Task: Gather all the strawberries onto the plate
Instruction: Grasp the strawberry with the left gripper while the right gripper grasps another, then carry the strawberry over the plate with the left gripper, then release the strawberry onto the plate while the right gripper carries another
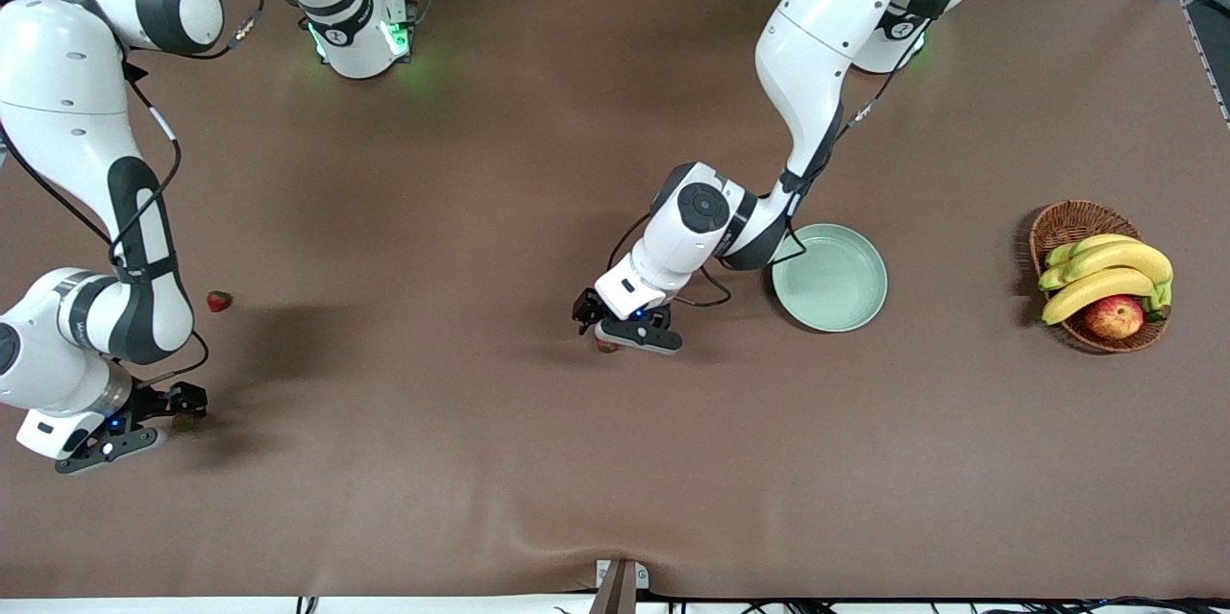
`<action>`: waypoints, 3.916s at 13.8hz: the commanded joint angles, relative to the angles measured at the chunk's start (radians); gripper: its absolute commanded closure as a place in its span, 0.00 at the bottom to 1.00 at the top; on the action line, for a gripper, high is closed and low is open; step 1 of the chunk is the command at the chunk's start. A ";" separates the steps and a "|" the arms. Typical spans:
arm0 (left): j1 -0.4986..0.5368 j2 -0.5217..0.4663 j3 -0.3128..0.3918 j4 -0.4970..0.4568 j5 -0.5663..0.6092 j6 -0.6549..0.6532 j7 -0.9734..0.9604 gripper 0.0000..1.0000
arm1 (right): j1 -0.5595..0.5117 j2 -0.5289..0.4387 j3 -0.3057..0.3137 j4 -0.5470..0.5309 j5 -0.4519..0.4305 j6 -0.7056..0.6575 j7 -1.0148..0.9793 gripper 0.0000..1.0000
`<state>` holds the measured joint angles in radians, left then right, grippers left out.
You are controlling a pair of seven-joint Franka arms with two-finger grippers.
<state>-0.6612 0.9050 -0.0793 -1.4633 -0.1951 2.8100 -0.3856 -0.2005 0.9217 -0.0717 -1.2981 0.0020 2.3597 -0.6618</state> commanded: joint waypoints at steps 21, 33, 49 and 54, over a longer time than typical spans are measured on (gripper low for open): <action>0.041 -0.064 0.018 0.008 0.095 -0.081 -0.007 1.00 | -0.020 0.020 0.023 -0.012 0.007 0.041 -0.081 0.76; 0.267 -0.567 0.041 -0.469 0.278 -0.509 0.044 1.00 | -0.002 -0.119 0.173 -0.010 0.013 -0.285 0.098 0.84; 0.410 -0.449 0.032 -0.560 0.292 -0.452 0.074 0.23 | 0.508 -0.191 0.309 -0.084 0.010 -0.243 1.387 0.95; 0.396 -0.486 0.015 -0.531 0.292 -0.468 0.045 0.00 | 0.688 -0.162 0.302 -0.087 -0.007 -0.205 1.712 1.00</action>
<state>-0.2529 0.4506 -0.0506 -2.0158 0.0796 2.3563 -0.2999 0.4361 0.7603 0.2464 -1.3639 0.0067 2.1202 0.9467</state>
